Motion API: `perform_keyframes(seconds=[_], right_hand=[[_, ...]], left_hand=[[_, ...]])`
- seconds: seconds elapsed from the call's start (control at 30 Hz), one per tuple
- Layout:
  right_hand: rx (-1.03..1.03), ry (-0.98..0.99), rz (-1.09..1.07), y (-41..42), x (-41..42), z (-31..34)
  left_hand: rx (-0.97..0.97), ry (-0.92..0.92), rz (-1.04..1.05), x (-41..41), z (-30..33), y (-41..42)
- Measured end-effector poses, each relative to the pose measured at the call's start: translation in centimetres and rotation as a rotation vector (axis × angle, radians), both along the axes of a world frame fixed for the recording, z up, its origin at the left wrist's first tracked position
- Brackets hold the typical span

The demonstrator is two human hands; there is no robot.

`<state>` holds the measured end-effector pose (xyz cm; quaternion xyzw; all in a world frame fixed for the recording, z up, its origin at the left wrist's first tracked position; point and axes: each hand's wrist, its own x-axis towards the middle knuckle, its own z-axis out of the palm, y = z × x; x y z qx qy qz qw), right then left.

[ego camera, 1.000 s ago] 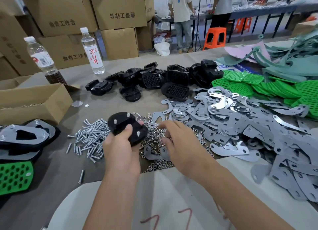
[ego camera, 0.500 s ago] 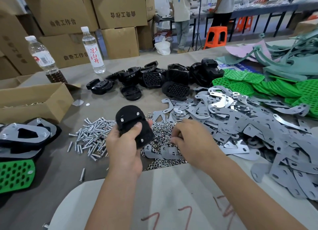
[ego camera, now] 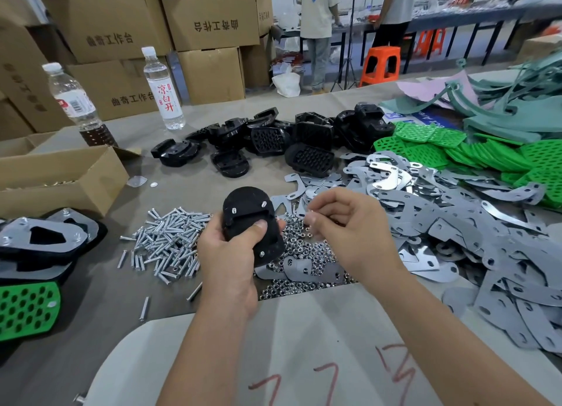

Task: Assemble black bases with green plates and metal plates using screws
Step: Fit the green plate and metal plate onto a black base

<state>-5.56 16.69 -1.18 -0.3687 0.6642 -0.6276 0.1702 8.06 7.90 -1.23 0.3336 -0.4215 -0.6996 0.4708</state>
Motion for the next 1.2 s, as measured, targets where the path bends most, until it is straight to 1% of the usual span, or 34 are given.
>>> perform_keyframes(seconds=[0.07, 0.13, 0.27, 0.5, 0.57, 0.63, 0.7, 0.73, 0.77, 0.83, 0.9, 0.93, 0.97, 1.07, 1.13, 1.2], right_hand=[[-0.034, -0.088, 0.002, 0.0, -0.1, 0.0], [-0.041, -0.113, 0.004, 0.0, -0.1, 0.0], [-0.016, -0.065, 0.032, 0.0, -0.1, 0.0], [0.019, 0.034, -0.008, 0.1, -0.2, 0.0], [0.115, 0.133, -0.064, 0.0, -0.4, -0.4], [0.242, 0.306, -0.153, 0.1, -0.9, -0.6], [0.368, 0.546, -0.305, 0.5, -1.7, -0.4], [0.424, 0.640, -0.414, 0.8, -2.1, -0.2], [0.472, 0.694, -0.527, 1.2, -2.7, 0.0], [0.613, 0.690, -0.699, 2.1, -4.1, 0.6], [0.815, 0.605, -0.727, 3.0, -5.3, 1.1], [0.875, 0.573, -0.718, 3.2, -5.6, 1.2], [0.884, 0.566, -0.715, 3.3, -5.7, 1.1], [0.773, 0.593, -0.695, 3.1, -5.8, 0.4], [0.680, 0.560, -0.608, 3.0, -6.0, 0.3], [0.518, 0.537, -0.505, 2.8, -5.8, 0.5]], left_hand=[[-0.002, -0.005, -0.008, 0.0, 0.0, 0.0], [-0.013, -0.013, -0.018, -0.1, -0.1, 0.0], [-0.024, -0.023, -0.048, 0.0, -0.2, 0.0], [-0.070, -0.071, -0.075, -0.5, -0.4, 0.4], [-0.075, -0.069, -0.081, -0.7, -0.5, 0.6], [-0.076, -0.060, -0.098, -0.8, -0.5, 0.9], [-0.074, -0.047, -0.122, -1.0, -0.6, 1.2], [-0.074, -0.043, -0.134, -1.1, -0.6, 1.4], [-0.075, -0.040, -0.144, -1.1, -0.7, 1.5], [-0.073, -0.033, -0.162, -1.3, -0.7, 1.7], [-0.065, -0.026, -0.175, -1.5, -0.8, 1.8], [-0.063, -0.021, -0.179, -1.5, -0.8, 1.8], [-0.062, -0.019, -0.180, -1.5, -0.8, 1.8], [-0.060, -0.021, -0.178, -1.6, -0.7, 1.8], [-0.041, -0.026, -0.152, -1.6, -0.6, 1.8], [0.002, 0.004, -0.099, -1.4, -0.5, 1.5]])
